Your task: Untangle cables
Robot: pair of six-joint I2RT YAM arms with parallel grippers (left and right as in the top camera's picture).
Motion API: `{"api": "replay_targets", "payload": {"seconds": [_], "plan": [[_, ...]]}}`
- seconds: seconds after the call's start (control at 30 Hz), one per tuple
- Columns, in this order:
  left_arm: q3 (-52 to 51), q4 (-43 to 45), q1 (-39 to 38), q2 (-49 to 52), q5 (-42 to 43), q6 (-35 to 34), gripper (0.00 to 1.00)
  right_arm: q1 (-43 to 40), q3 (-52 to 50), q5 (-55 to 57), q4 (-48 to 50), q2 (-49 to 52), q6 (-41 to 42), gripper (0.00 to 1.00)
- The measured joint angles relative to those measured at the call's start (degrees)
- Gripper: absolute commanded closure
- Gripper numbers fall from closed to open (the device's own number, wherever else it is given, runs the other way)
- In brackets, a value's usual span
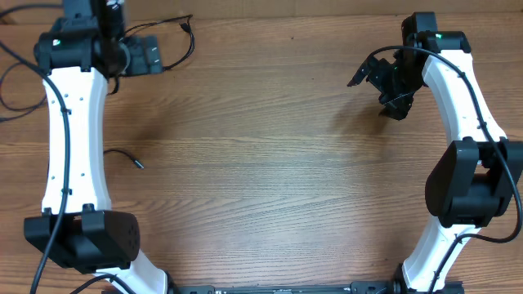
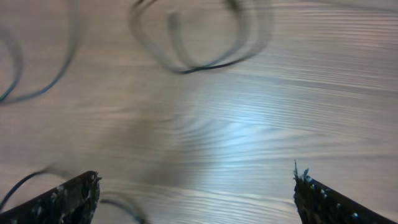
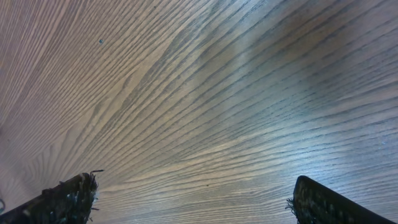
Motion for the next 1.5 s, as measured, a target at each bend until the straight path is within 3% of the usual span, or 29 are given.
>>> {"api": "replay_targets", "payload": {"seconds": [0.23, 0.37, 0.6, 0.8, 0.97, 1.13, 1.5], "plan": [[1.4, -4.4, -1.8, -3.5, 3.0, 1.2, 0.0, 0.0, 0.0, 0.0, 0.0, 0.0, 0.0, 0.0], [0.7, -6.2, -1.8, -10.3, 3.2, 1.3, 0.0, 0.0, 0.0, 0.0, 0.0, 0.0, 0.0, 0.0], [-12.0, -5.1, -1.8, -33.8, 3.4, 2.6, 0.0, 0.0, 0.0, 0.0, 0.0, 0.0, 0.0, 0.0], [-32.1, 1.0, -1.8, -57.5, 3.6, 0.6, 0.0, 0.0, 0.0, 0.0, 0.0, 0.0, 0.0, 0.0], [-37.9, -4.3, -1.8, -69.9, 3.6, -2.3, 0.0, 0.0, 0.0, 0.0, 0.0, 0.0, 0.0, 0.0], [-38.4, -13.1, -1.8, -74.0, 4.1, -3.6, 0.01, 0.0, 0.0, 0.0, 0.0, 0.0, 0.0, 0.0], [-39.3, -15.0, -2.9, -74.4, 4.9, -4.9, 0.0, 0.0, 0.0, 0.0, 0.0, 0.0, 0.0, 0.0]]}}
